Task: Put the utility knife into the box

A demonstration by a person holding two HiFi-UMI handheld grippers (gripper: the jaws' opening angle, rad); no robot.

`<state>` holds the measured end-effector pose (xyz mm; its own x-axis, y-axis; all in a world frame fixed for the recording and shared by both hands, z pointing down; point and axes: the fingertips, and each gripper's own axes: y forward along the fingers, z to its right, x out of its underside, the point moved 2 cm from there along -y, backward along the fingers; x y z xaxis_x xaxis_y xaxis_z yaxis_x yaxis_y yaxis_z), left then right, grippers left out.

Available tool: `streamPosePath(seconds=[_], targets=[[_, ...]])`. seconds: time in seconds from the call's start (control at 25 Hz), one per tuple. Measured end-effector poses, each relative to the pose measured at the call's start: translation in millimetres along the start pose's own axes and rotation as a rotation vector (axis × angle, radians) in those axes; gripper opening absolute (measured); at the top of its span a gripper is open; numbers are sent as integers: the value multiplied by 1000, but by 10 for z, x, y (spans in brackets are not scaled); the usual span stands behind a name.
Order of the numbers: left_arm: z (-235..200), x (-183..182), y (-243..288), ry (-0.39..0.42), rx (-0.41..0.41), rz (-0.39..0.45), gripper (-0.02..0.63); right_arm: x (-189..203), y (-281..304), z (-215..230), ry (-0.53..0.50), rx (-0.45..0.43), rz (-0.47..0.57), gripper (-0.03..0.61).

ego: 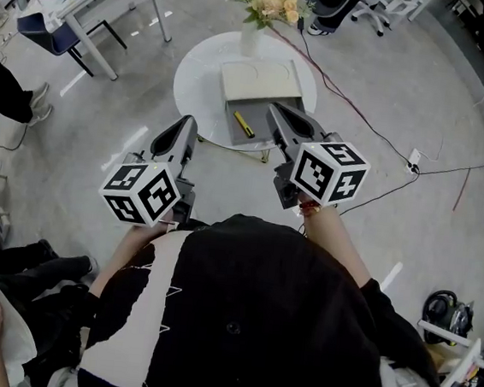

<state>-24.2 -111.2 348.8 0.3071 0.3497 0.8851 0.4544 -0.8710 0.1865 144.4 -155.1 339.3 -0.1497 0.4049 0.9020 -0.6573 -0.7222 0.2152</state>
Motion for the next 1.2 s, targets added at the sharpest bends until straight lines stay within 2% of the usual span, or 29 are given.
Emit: streamPosePath(seconds=[1.2], targets=[[-62, -41, 111, 1, -17, 5, 11, 33, 146, 113, -13, -8, -41, 5]])
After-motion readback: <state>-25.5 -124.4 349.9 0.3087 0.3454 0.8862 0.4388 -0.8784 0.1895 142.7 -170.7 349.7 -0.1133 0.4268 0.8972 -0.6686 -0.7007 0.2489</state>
